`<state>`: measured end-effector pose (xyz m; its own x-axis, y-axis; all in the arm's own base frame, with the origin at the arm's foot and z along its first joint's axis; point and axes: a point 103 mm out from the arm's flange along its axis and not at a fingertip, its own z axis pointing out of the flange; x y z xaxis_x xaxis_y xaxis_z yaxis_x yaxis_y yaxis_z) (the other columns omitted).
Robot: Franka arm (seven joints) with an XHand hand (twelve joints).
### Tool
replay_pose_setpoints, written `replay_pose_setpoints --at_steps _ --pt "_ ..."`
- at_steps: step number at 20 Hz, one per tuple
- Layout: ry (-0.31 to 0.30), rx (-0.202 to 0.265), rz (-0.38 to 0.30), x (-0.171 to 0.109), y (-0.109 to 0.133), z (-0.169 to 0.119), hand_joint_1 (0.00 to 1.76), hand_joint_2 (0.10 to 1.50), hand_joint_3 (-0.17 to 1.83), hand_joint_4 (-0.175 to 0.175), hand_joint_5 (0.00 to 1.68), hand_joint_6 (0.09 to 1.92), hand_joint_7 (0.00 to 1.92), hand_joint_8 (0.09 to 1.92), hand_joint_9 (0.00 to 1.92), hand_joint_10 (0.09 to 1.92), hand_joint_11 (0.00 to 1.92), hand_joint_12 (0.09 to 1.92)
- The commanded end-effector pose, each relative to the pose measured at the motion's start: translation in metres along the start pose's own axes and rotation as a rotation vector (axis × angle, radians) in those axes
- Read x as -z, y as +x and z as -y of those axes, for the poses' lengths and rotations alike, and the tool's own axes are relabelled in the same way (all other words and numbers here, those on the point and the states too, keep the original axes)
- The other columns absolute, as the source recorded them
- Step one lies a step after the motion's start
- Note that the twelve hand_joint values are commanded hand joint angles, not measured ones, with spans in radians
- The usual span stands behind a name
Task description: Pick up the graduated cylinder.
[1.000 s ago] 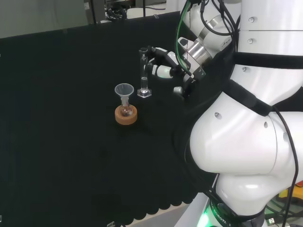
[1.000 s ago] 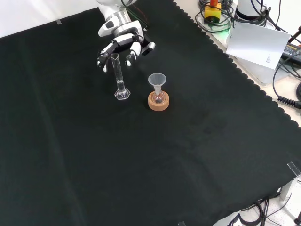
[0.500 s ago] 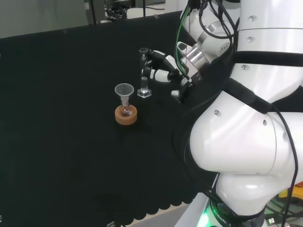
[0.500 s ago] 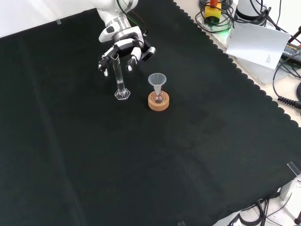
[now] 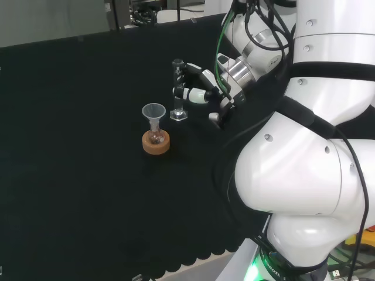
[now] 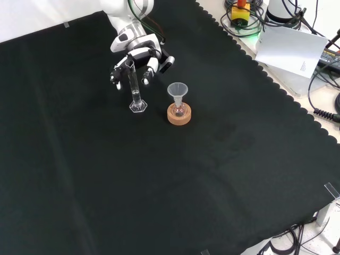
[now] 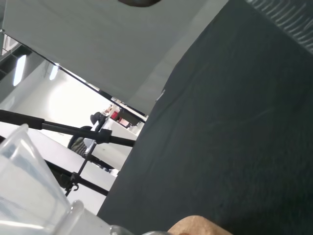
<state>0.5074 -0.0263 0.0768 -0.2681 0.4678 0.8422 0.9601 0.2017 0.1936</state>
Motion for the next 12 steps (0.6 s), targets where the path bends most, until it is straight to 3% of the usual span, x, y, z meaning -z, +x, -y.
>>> replay_pose_setpoints --at_steps 1,12 --pt "-0.009 0.010 -0.018 -0.0045 0.0007 -0.0022 1.00 1.02 -0.17 -0.003 0.43 0.09 0.29 0.63 0.57 0.60 0.35 1.33" --pt "-0.028 0.010 -0.045 -0.0090 -0.0015 -0.0034 1.03 1.07 -0.17 -0.002 0.51 0.09 0.37 0.62 0.66 0.57 0.42 1.29"
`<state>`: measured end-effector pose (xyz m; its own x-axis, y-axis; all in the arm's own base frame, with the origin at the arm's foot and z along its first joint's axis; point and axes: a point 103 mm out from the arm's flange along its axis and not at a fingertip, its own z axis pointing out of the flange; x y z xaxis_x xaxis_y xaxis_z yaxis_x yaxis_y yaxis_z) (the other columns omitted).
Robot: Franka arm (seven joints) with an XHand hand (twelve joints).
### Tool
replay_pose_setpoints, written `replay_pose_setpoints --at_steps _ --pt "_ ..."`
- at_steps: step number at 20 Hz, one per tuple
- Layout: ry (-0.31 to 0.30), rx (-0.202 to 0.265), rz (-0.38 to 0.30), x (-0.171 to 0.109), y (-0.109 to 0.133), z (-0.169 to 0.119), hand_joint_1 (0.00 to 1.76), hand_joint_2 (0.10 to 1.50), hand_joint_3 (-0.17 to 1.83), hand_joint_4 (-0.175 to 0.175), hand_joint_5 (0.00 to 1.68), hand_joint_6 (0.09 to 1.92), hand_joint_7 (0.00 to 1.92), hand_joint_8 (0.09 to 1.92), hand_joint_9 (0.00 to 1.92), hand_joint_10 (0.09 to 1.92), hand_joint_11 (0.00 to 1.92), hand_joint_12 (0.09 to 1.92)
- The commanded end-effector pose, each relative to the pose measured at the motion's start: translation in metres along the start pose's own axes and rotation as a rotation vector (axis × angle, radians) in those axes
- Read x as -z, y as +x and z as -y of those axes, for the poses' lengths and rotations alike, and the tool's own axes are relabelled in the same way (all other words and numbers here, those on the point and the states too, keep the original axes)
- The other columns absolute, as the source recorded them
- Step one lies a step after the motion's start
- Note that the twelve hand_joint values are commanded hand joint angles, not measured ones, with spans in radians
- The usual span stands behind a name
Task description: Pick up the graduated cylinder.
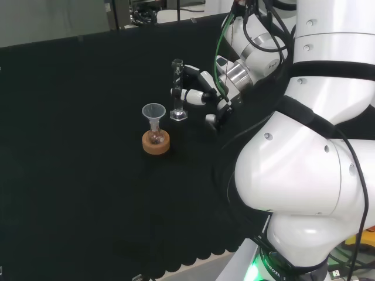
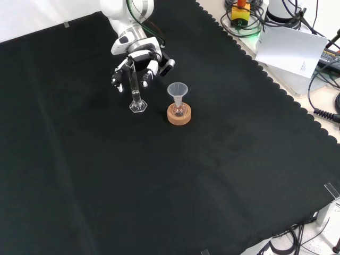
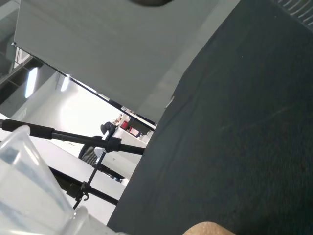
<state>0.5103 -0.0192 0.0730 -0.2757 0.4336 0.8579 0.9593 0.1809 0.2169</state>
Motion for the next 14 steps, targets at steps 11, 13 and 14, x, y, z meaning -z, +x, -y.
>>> replay_pose_setpoints --at_steps 11,13,14 --pt "-0.033 0.007 -0.048 -0.0004 0.0001 0.0020 1.03 1.09 -0.17 0.000 0.55 0.09 0.41 0.62 0.71 0.54 0.47 1.27" --pt "-0.040 0.009 -0.056 -0.0001 0.0015 0.0016 1.03 1.09 -0.17 0.001 0.56 0.09 0.41 0.62 0.72 0.54 0.48 1.27" --pt "-0.043 0.010 -0.058 -0.0001 0.0020 0.0015 1.03 1.09 -0.17 0.001 0.56 0.09 0.42 0.62 0.72 0.54 0.48 1.27"
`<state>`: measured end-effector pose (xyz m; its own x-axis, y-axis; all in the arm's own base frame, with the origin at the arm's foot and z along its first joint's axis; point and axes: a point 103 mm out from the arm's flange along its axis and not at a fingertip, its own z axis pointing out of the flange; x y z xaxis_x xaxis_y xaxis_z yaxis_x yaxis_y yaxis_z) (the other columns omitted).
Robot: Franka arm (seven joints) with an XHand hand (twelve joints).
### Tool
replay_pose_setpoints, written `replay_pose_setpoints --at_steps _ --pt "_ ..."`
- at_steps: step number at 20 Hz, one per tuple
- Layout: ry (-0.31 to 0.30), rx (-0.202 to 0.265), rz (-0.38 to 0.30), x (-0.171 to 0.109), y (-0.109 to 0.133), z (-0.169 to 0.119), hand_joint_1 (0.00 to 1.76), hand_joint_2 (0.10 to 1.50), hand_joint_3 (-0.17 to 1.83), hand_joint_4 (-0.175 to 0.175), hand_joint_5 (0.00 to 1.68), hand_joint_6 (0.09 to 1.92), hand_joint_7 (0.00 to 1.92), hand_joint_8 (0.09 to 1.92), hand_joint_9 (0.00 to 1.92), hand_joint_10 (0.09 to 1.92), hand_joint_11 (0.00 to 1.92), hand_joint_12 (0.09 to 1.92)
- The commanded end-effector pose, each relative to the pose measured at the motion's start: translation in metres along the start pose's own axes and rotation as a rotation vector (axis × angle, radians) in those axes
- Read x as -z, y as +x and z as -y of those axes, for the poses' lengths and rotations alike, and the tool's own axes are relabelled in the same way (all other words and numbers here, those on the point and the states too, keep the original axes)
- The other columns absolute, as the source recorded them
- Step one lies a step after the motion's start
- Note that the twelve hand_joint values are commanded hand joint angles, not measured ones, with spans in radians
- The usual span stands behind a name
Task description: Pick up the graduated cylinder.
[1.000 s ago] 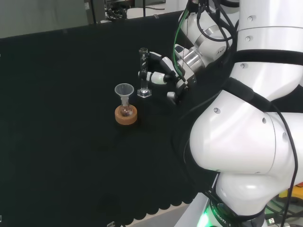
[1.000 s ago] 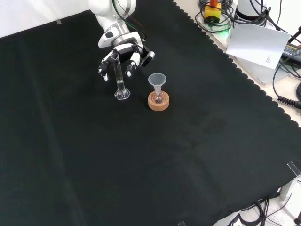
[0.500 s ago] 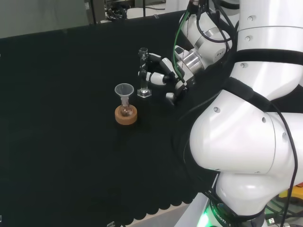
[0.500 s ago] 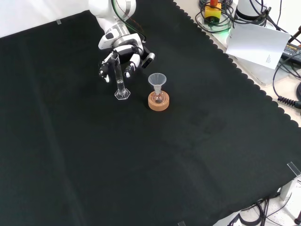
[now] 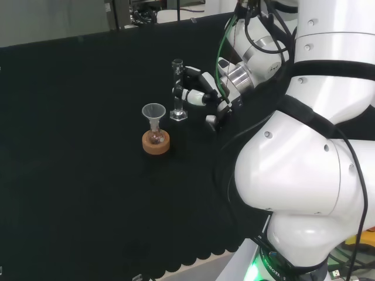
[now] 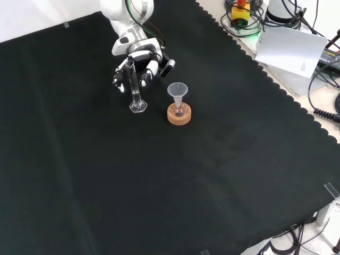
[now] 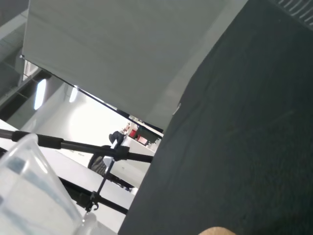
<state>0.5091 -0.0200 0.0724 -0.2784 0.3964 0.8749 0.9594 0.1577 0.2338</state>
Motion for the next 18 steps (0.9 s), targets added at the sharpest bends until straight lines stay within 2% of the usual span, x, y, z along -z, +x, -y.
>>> replay_pose_setpoints --at_steps 1,8,14,18 --pt "-0.018 0.005 -0.021 -0.0008 0.0029 -0.0001 1.03 1.09 -0.17 0.001 0.57 0.09 0.42 0.62 0.73 0.54 0.48 1.27" --pt "-0.015 0.003 -0.026 -0.0029 0.0029 -0.0007 1.06 1.09 -0.17 0.008 0.69 0.21 0.50 0.60 0.79 0.49 0.53 1.24" --pt "-0.012 0.002 -0.027 -0.0041 0.0021 -0.0008 1.08 1.09 -0.17 0.010 0.61 0.44 0.53 0.58 0.82 0.45 0.54 1.24" --pt "-0.010 -0.001 -0.028 -0.0044 0.0019 -0.0013 1.09 1.09 -0.17 0.009 0.59 0.48 0.53 0.58 0.82 0.44 0.54 1.24"
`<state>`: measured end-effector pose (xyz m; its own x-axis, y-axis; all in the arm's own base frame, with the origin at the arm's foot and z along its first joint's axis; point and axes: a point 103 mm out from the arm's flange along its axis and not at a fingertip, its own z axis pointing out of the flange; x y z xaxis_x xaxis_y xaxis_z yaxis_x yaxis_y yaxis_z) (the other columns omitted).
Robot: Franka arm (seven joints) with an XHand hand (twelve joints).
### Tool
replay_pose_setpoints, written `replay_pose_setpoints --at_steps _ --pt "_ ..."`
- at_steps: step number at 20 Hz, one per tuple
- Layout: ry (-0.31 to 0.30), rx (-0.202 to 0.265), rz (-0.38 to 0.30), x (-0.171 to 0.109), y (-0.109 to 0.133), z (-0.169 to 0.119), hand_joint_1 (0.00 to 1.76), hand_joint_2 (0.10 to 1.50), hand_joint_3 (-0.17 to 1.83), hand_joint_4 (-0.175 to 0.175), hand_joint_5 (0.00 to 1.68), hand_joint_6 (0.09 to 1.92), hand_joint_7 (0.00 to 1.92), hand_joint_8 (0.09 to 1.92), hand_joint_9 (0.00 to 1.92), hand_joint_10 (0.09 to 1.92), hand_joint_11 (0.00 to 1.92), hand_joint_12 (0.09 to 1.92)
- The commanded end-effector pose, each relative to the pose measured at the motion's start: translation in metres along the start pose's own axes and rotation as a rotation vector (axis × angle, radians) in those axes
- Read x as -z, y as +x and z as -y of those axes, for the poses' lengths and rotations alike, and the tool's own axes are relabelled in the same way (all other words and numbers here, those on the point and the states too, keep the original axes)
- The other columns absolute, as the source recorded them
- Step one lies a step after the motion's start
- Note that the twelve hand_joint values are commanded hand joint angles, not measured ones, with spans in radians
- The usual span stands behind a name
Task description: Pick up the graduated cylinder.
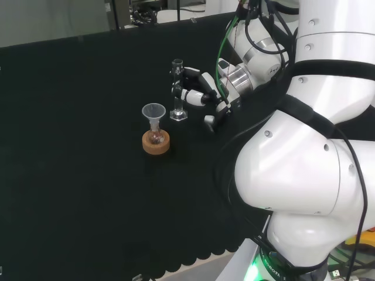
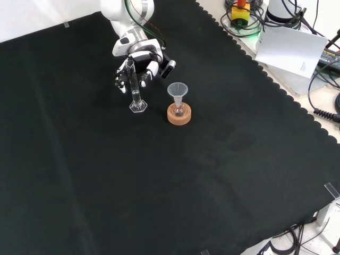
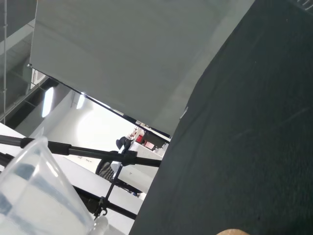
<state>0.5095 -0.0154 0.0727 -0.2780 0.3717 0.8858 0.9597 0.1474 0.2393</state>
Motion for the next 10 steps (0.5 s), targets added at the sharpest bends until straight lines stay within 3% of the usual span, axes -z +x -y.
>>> replay_pose_setpoints --at_steps 1,10 --pt "0.000 -0.001 0.000 -0.0005 -0.0001 -0.0002 1.10 1.09 -0.17 0.009 0.59 0.48 0.53 0.58 0.82 0.44 0.55 1.24" --pt "0.002 -0.006 0.001 -0.0008 -0.0003 -0.0008 1.14 1.12 -0.17 0.003 0.51 0.54 0.53 0.59 0.84 0.44 0.59 1.21"
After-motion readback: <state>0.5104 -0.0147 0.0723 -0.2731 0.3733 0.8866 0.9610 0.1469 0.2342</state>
